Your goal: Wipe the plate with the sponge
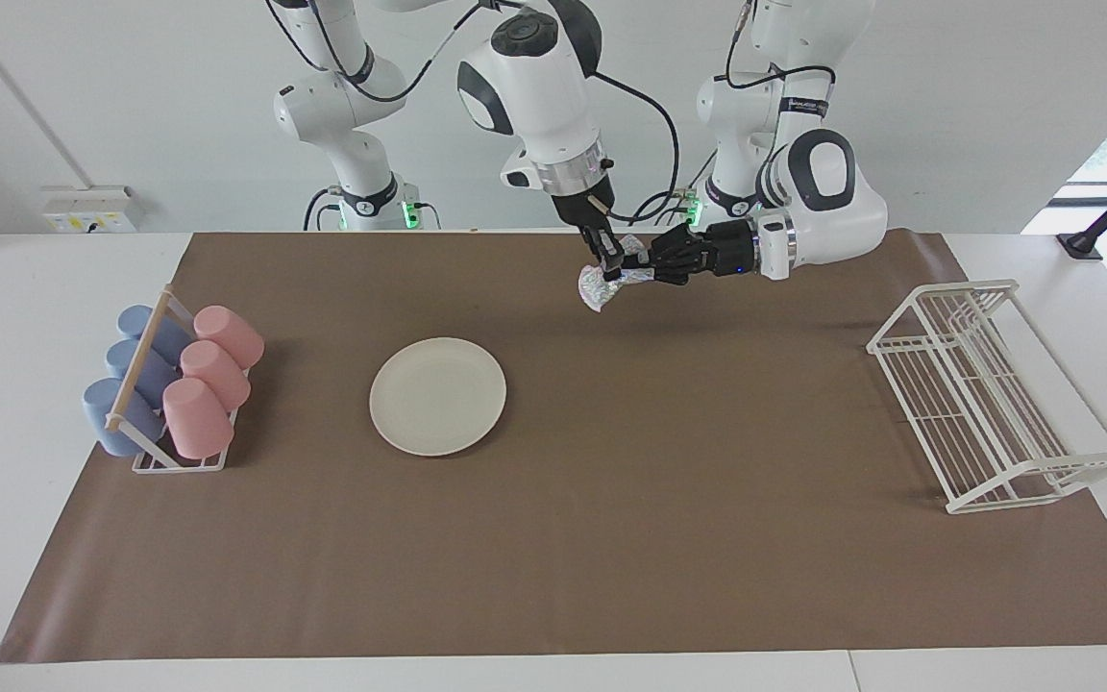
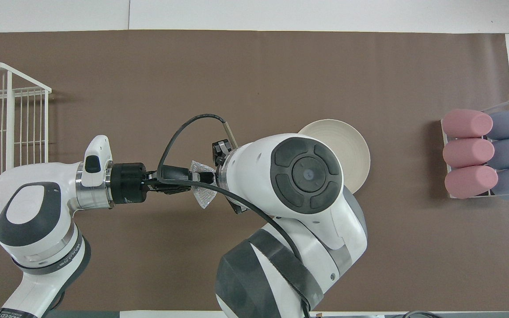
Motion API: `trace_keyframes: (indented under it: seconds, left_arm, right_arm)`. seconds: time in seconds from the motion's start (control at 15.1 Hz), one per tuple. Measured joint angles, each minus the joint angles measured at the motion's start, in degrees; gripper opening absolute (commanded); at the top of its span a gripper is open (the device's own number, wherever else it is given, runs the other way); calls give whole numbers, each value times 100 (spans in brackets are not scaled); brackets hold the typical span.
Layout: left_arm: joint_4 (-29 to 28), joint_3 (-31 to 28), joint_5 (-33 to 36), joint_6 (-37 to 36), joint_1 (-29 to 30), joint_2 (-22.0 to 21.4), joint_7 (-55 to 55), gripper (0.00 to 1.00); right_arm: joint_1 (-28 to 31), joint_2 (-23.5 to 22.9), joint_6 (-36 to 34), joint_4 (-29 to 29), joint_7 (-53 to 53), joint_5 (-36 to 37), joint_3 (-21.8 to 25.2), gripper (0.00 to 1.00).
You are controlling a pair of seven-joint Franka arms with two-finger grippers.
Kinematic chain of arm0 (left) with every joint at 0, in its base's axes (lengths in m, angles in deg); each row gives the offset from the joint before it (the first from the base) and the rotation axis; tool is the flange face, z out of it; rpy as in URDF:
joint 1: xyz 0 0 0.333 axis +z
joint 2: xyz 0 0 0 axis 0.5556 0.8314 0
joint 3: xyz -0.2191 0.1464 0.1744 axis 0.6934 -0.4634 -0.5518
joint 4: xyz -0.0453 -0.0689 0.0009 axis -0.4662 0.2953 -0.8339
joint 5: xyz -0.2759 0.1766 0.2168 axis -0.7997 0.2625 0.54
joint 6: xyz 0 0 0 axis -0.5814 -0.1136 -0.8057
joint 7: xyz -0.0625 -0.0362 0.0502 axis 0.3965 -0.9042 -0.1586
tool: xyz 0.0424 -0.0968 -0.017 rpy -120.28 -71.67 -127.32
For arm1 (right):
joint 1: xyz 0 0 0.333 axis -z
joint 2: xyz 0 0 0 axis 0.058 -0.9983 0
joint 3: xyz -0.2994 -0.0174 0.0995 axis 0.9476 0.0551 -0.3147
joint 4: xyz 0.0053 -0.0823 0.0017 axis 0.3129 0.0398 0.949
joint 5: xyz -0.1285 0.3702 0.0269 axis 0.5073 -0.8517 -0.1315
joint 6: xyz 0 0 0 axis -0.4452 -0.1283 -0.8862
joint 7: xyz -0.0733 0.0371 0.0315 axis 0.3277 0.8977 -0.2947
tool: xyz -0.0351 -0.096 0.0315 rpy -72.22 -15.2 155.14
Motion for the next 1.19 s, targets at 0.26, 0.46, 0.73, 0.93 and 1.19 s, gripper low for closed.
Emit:
trace_keyframes:
  seconds: [0.26,0.46,0.73,0.93,1.19]
  left_arm:
    - [-1,0,0,0,0,-44,0,100]
    - [-4,0,0,0,0,-47,0,100]
    - [-8,-1,0,4,0,-47,0,100]
    - [-10,-40,6,13,4,-47,0,100]
    - [-13,-96,361,176,87,-48,0,100]
  right_arm:
    - [-29,13,-12,32,-147,0,-2,0]
    - [184,89,-12,359,271,2,6,0]
    - [921,242,46,1253,1475,3,28,0]
    - [1093,238,781,1843,1910,3,33,0]
    - [1341,242,1869,2690,2468,4,33,0]
